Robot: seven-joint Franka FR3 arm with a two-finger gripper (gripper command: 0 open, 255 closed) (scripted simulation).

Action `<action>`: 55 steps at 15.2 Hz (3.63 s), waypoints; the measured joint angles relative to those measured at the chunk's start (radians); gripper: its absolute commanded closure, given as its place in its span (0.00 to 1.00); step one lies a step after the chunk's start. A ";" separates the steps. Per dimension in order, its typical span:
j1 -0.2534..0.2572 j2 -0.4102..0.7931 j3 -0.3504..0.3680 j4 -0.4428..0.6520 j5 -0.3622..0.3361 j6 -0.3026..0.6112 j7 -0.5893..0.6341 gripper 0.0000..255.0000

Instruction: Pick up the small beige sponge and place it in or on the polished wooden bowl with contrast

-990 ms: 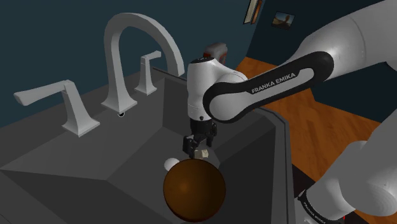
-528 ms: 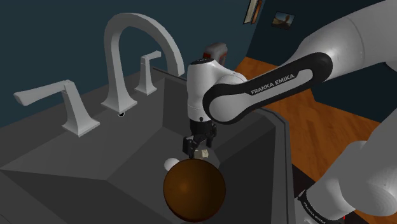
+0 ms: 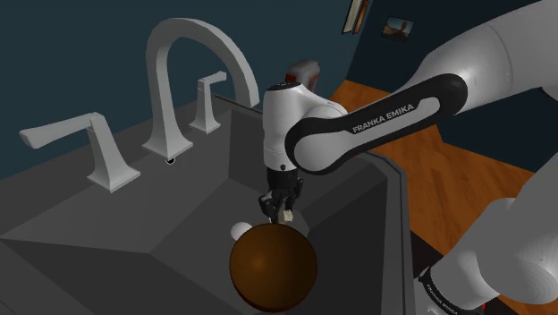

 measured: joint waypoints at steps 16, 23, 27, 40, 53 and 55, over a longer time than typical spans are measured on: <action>-0.004 -0.091 -0.004 0.076 0.034 -0.160 -0.020 1.00; -0.006 -0.128 -0.008 0.137 0.045 -0.256 -0.024 1.00; -0.008 -0.146 -0.013 0.171 0.049 -0.307 -0.029 1.00; 0.021 -0.203 0.015 0.260 0.084 -0.443 0.029 1.00; 0.126 -0.277 0.145 0.206 0.186 -0.427 0.233 1.00; 0.128 -0.275 0.149 0.183 0.187 -0.401 0.233 1.00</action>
